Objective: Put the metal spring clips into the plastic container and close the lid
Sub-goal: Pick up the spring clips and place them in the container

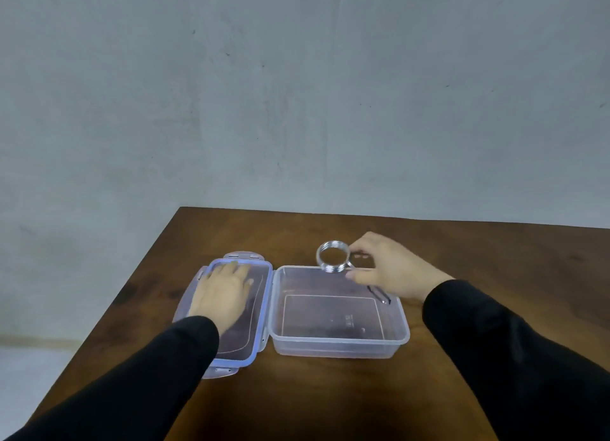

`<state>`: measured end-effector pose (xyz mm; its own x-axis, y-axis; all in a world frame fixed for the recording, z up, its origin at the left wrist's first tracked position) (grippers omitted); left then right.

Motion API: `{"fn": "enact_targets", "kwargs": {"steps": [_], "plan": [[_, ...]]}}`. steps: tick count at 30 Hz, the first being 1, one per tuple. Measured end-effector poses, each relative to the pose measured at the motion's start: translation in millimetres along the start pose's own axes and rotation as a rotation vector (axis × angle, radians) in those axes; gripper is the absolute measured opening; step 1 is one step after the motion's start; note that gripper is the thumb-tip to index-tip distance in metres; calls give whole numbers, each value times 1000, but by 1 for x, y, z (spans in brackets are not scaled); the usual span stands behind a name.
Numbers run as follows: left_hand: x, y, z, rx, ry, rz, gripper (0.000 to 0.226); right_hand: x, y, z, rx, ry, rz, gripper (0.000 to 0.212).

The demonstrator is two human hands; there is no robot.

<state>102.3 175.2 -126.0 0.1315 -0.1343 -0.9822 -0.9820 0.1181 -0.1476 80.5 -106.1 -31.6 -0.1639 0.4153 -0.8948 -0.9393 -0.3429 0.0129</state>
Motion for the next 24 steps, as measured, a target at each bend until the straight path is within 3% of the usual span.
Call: {"fn": "enact_targets", "kwargs": {"steps": [3,8,24], "plan": [[31,10,5,-25,75,83,43,50,-10,27,-78,158,174,43],[54,17,7,-19,105,135,50,109,-19,24,-26,190,294,45],[55,17,9,-52,90,113,47,145,-32,14,-56,205,323,48]]}}
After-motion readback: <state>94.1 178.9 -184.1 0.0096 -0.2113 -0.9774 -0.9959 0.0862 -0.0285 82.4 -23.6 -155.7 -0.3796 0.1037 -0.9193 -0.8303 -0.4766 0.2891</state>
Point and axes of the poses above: each hand's wrist, its own y-axis away from the middle knuckle, its own x-axis out of the palm, z = x × y, the point moved 9 cm from there along -y, towards the middle knuckle, and after that the axes turned 1 degree about y, right-handed, at the moved point
